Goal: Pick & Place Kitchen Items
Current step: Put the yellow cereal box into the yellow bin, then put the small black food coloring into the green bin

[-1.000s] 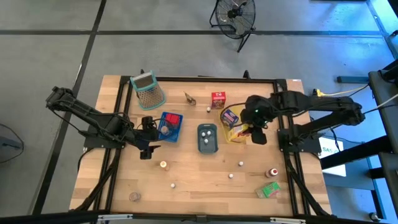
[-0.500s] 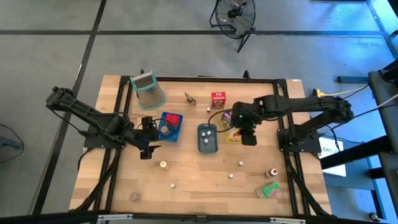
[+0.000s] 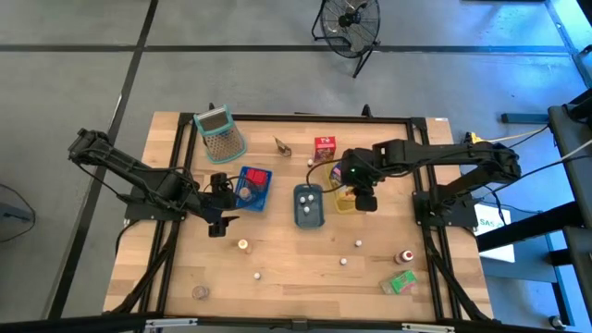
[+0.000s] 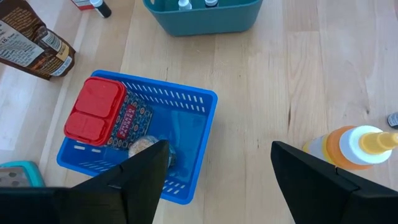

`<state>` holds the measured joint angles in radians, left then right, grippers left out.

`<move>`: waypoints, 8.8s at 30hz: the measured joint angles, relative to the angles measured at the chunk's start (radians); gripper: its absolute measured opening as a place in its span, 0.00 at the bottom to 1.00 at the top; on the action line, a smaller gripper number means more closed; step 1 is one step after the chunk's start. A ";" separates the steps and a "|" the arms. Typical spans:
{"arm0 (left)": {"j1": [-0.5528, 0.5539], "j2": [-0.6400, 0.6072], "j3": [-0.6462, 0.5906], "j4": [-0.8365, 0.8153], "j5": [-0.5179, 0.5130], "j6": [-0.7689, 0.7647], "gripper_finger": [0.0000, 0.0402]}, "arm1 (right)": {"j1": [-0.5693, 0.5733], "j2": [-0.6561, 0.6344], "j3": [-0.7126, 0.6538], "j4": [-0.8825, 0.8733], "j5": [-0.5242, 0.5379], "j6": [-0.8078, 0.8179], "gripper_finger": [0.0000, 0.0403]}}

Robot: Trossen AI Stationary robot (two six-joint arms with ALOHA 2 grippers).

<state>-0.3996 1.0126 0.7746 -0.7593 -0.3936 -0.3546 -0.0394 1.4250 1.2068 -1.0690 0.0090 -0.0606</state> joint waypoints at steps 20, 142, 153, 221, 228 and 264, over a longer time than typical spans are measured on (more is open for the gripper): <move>0.000 0.000 0.000 0.000 0.003 0.001 0.69 | -0.028 0.016 0.000 -0.022 0.017 0.000 0.34; 0.000 0.000 0.000 0.000 0.002 0.001 0.69 | -0.064 0.167 -0.001 0.184 0.093 -0.168 0.53; 0.000 0.000 0.000 0.000 0.002 0.001 0.69 | -0.064 0.167 -0.001 0.233 0.093 -0.217 0.53; 0.000 0.000 0.000 0.000 0.002 0.008 0.69 | 0.141 0.095 0.137 0.248 -0.225 0.183 0.53; 0.000 0.000 0.000 0.000 0.002 0.009 0.69 | 0.148 0.095 0.137 0.330 -0.222 0.281 0.53; 0.002 0.000 0.000 0.000 0.029 -0.059 0.69 | 0.423 0.097 0.137 0.092 0.083 0.867 0.53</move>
<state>-0.3973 1.0126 0.7746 -0.7593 -0.3648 -0.4135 0.3841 1.5219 1.3437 -0.9773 0.0924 0.8067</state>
